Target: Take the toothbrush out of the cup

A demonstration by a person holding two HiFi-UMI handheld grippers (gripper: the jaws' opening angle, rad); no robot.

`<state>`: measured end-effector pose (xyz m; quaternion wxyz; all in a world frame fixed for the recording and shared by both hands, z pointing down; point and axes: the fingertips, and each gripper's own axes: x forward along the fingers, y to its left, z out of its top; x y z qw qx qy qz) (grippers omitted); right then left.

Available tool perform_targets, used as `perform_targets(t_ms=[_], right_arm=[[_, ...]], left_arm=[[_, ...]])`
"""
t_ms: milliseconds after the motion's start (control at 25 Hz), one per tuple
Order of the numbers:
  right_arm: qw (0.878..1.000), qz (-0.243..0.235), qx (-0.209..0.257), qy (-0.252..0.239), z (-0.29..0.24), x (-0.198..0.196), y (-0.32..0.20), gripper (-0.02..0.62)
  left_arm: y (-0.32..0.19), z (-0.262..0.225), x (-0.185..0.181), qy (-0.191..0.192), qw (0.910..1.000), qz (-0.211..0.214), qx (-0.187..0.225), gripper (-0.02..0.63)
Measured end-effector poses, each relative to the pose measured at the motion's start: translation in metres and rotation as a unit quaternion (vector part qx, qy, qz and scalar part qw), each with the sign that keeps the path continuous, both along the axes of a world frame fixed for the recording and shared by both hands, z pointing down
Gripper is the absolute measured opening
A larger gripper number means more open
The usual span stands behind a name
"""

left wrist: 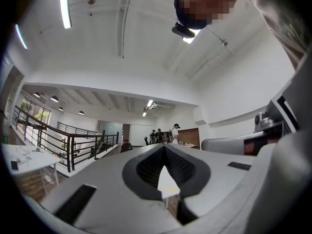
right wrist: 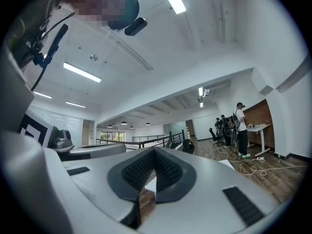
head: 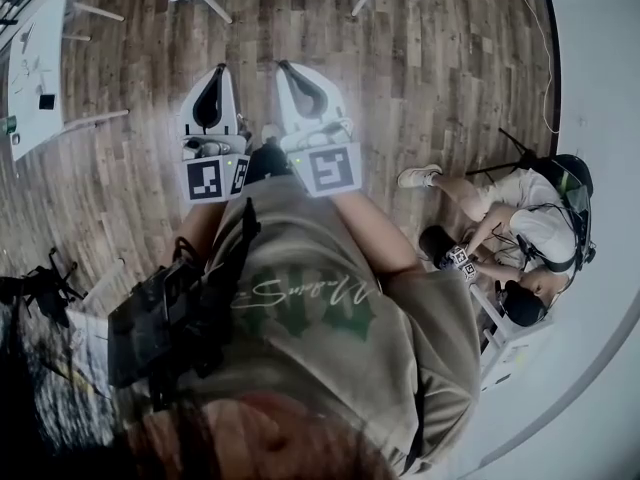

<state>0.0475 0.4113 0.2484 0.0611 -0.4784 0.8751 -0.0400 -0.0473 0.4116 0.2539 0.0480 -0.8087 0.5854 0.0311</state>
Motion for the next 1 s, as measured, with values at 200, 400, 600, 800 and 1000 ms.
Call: perform_targets(t_ms=[200, 400, 600, 800, 1000], right_arm=[[1.000, -0.009, 0.002, 0.006, -0.0018, -0.0042, -0.0015, 0.002], [1.000, -0.010, 0.011, 0.016, -0.0044, -0.0066, -0.0020, 0.002], [1.000, -0.007, 0.014, 0.020, -0.0051, -0.0061, -0.0013, 0.002], [1.000, 0.000, 0.010, 0.027, -0.0059, -0.0010, -0.0033, 0.002], [0.999, 0.005, 0.011, 0.030, -0.0031, 0.0012, -0.0034, 0.002]], left_arm=[[-0.0004, 0.0003, 0.0009, -0.001, 1.0000, -0.001, 0.002, 0.012], [-0.0011, -0.0019, 0.0000, 0.002, 1.0000, -0.002, 0.005, 0.012], [-0.0024, -0.0042, 0.0024, 0.005, 0.9999, 0.000, 0.009, 0.012], [-0.0057, -0.0050, 0.0041, 0.008, 0.9999, 0.001, 0.010, 0.012], [-0.0053, -0.0004, 0.0032, 0.016, 0.9999, 0.000, 0.004, 0.012]])
